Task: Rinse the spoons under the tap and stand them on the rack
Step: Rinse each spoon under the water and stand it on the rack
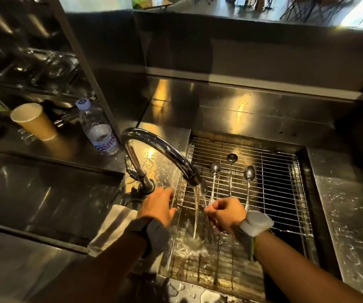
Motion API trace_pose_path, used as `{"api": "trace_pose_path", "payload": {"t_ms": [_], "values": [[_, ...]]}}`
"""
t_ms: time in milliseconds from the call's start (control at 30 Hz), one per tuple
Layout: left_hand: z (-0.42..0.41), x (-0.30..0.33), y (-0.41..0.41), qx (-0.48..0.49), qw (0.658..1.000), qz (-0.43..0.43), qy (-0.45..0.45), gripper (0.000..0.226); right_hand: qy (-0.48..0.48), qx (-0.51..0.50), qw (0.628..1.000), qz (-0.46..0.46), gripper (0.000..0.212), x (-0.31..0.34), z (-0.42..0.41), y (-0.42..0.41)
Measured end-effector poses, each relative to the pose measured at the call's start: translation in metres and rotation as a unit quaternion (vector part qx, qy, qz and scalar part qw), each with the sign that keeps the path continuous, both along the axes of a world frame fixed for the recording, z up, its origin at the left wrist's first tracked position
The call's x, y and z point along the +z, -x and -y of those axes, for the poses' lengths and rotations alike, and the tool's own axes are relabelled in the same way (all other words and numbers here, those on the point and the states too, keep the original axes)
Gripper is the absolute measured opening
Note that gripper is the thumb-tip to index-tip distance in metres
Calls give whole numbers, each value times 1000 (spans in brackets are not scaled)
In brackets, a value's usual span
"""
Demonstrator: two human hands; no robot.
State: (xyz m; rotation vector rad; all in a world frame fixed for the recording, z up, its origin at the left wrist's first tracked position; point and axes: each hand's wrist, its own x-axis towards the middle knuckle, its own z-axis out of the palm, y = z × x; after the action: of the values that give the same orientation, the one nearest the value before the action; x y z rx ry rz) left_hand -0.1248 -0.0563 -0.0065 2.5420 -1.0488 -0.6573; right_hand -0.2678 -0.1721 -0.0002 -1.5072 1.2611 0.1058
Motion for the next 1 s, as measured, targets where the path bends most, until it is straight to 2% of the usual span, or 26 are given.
{"api": "trace_pose_path", "payload": {"t_ms": [100,200,267,367,433,567,767,1000], "values": [[-5,-2,-4,-8,1000,-1,-8,33,10,-26,999,28,20,6,15,-35],[-9,-8,-4,-13,1000,6,2,28,13,27,999,-14,31,2,32,-61],[-11,-11,-6,-12,1000,7,10,25,47,79,993,-70,10,-3,40,-72],[-12,-15,-6,-10,1000,6,21,23,82,56,992,-84,36,-16,46,-75],[-13,-16,-9,-11,1000,11,27,23,96,70,988,-103,38,-17,45,-76],[-12,-19,-9,-17,999,16,26,25,134,105,972,-165,30,-9,42,-75],[-11,-21,-8,-9,999,12,30,25,163,99,958,-215,21,-6,42,-78],[-12,-24,-8,-6,999,8,38,25,183,111,958,-192,11,-4,39,-73]]}}
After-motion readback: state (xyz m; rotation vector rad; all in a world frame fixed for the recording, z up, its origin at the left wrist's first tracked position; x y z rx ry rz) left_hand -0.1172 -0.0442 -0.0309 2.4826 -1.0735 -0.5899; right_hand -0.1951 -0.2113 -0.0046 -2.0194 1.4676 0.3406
